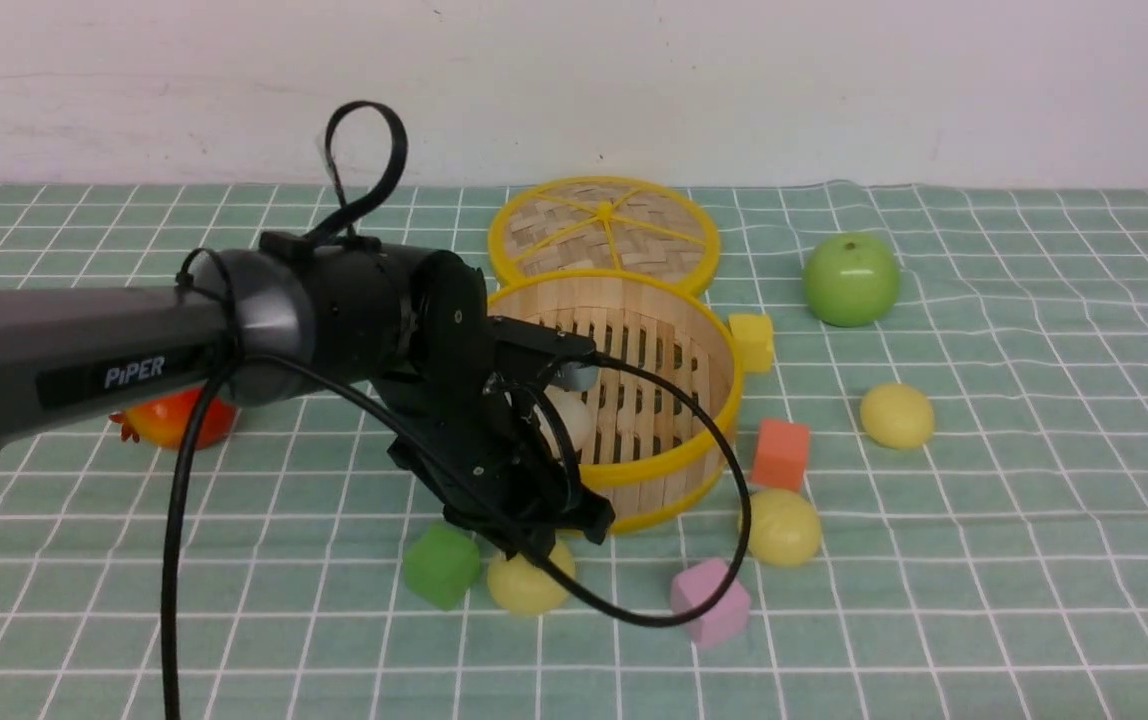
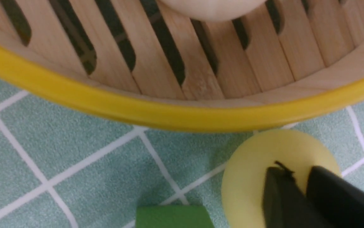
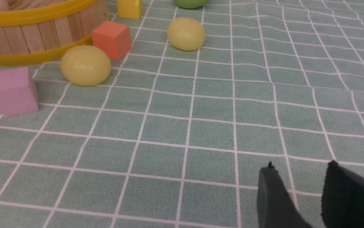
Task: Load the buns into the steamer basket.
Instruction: Use the left arm to grab a steamed stuffed bun, then use the left arm to put the steamed stuffed bun into the steamer
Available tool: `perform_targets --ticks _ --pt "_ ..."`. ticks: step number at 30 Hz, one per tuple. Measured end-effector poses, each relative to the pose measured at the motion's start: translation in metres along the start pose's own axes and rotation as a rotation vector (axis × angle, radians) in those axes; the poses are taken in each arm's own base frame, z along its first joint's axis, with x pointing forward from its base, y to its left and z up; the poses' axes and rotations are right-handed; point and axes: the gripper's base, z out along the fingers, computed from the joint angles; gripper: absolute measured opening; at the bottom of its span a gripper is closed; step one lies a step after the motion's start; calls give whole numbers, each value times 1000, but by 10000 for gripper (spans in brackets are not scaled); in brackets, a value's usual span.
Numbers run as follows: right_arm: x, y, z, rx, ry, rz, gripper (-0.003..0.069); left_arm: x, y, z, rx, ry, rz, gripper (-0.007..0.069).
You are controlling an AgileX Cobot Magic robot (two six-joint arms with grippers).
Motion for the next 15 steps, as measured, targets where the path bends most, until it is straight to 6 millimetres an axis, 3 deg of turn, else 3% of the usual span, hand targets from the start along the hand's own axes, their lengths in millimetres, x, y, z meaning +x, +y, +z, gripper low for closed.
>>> perform_targets --ticks 2,7,11,15 --pt "0 0 0 0 0 0 240 0 0 0 0 4 0 -13" --pt "0 0 0 0 0 0 240 4 -3 -10 14 35 -5 -13" --pt "0 0 0 0 0 0 240 2 -12 -57 55 -35 -9 -13" --pt "0 0 0 0 0 0 240 -14 -21 -101 81 -202 67 -13"
